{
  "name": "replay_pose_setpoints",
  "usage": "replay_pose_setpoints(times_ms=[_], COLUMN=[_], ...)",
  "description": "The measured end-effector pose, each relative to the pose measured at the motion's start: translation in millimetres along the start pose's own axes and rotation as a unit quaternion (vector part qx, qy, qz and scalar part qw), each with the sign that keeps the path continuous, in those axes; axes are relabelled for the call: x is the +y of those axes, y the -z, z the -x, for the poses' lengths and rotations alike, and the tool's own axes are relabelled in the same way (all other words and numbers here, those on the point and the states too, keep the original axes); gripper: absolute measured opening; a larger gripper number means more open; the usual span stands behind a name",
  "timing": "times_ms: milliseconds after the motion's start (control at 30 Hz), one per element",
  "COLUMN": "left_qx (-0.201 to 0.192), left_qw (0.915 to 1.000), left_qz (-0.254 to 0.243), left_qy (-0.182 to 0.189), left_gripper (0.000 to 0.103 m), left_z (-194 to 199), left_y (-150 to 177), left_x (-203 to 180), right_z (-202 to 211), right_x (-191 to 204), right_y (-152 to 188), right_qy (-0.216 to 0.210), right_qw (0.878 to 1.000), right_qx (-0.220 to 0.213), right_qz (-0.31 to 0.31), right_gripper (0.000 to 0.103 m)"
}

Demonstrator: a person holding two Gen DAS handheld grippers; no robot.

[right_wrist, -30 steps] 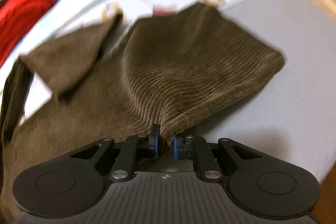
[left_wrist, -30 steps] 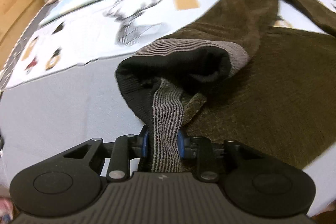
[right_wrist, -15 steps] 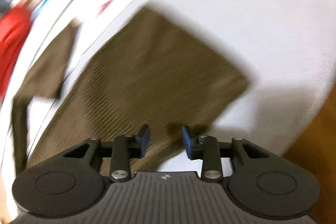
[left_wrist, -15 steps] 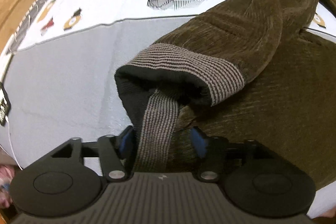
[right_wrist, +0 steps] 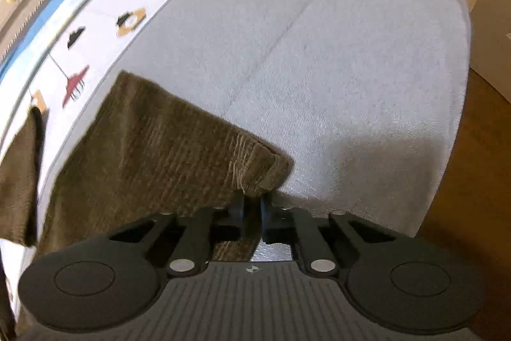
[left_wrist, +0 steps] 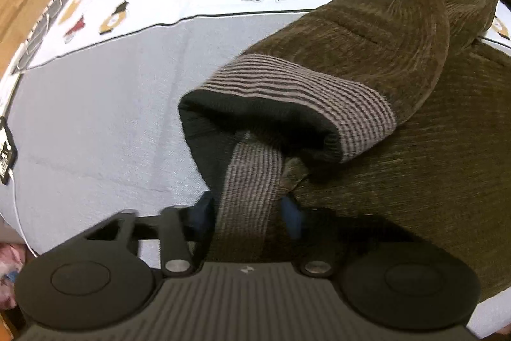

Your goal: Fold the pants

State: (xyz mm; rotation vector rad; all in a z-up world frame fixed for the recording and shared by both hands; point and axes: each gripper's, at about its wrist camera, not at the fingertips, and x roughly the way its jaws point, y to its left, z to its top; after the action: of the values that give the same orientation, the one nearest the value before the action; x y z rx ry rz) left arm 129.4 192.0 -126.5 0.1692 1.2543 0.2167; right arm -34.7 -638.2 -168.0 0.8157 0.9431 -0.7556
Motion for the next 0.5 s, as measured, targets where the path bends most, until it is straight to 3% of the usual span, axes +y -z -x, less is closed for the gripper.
replay_pose_setpoints(times_ms=[100,267,433,500], left_qx=[-0.011,-0.013,-0.006,-0.006], left_qw=[0.9999,0.9982,0.997,0.9966], left_qz=[-0.006,-0.021,-0.02,-0.006], left_qy=[0.009,0.055,0.074,0.082], left_gripper=[0.034,0.031,0.033,0.042], left_z=[6,18,20,22], left_y=[3,13,21,20], left_x=[0,-7,-5,1], right_z=[17,36,30,29], right_x=[-10,-27,-20,-4], right_y=[-1,-1,-2,1], right_qy=[0.0,0.034,0.041,0.038], right_qw=[0.999,0.996,0.997,0.998], right_qx=[-0.029,-0.061,-0.052,-0.045], right_qz=[-0.024,-0.053,-0.04,0.004], right_gripper=[0.006,0.006,0.009,0.017])
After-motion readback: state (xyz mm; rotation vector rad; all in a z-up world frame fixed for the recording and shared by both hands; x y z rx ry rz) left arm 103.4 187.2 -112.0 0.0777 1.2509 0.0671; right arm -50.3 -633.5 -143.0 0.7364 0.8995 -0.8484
